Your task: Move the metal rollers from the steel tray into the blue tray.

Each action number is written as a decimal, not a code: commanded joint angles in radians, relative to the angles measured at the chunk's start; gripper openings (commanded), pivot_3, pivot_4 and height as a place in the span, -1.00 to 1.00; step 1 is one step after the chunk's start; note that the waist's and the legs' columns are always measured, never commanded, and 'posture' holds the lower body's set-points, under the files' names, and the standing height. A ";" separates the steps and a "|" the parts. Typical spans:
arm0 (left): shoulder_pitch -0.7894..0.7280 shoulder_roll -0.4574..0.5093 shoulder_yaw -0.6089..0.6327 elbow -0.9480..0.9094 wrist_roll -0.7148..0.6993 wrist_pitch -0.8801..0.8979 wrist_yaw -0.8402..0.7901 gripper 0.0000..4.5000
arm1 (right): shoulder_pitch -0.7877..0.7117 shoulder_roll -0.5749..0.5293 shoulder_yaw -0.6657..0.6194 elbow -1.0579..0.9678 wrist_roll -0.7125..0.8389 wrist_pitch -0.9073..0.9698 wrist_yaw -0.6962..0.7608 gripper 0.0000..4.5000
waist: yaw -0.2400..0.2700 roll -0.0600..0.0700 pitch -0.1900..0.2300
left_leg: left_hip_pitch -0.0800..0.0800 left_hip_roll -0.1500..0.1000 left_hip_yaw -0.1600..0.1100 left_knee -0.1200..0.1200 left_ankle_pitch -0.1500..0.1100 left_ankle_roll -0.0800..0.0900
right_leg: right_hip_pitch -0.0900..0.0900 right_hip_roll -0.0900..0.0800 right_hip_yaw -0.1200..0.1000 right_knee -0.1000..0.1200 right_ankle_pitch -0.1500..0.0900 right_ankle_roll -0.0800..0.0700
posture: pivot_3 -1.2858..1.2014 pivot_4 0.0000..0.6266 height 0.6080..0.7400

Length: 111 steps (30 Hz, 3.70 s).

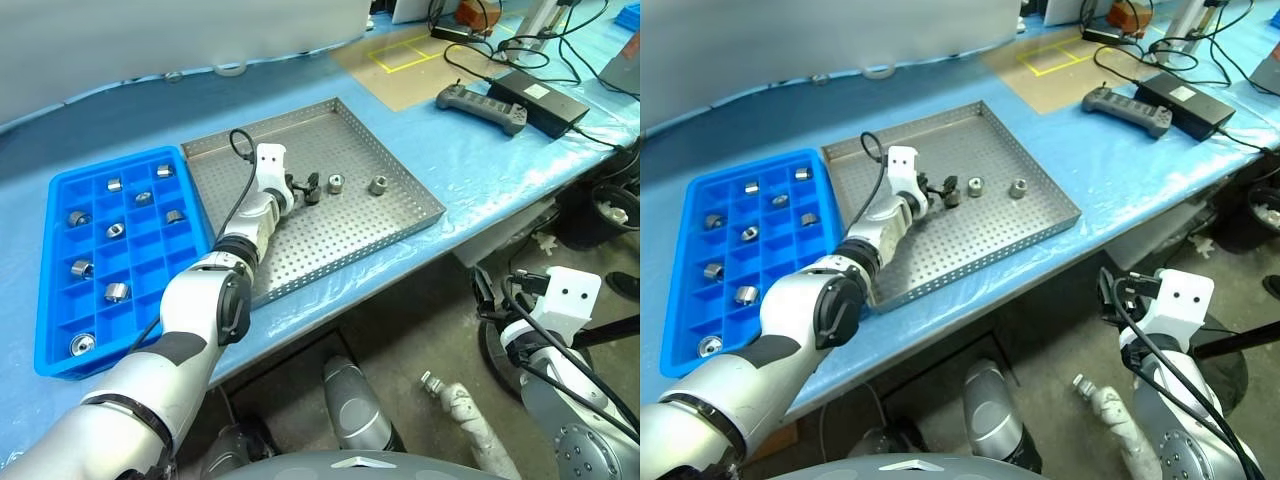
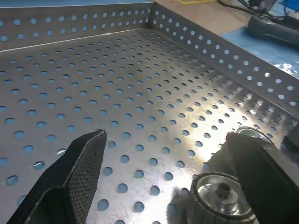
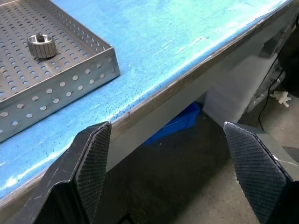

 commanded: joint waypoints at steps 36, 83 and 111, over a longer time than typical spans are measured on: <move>0.057 0.064 0.088 -0.236 -0.215 -0.038 -0.138 -0.23 | -0.360 -0.019 0.252 0.412 -0.194 -0.018 0.315 0.79 | 0.172 -0.002 -0.003 | -0.002 0.003 0.000 0.000 0.014 -0.002 | -0.011 0.001 0.001 0.018 0.004 -0.013 | -0.12 -0.52 1.00; 0.061 0.193 -0.069 -0.219 -0.129 -0.012 0.058 -0.23 | -0.662 0.099 0.228 0.345 -0.026 -0.130 0.476 0.79 | 0.650 0.015 0.000 | 0.010 0.053 -0.034 -0.074 0.100 -0.077 | -0.002 0.089 -0.006 0.054 -0.037 -0.094 | -0.15 -0.52 1.00; -0.060 0.189 -0.082 -0.034 -0.020 0.034 0.375 -0.23 | -0.621 0.088 0.257 0.334 -0.084 -0.148 0.415 0.79 | 0.648 0.015 0.000 | 0.009 0.058 -0.017 -0.078 0.102 -0.073 | -0.014 0.090 0.007 0.054 -0.031 -0.095 | -0.21 -0.52 1.00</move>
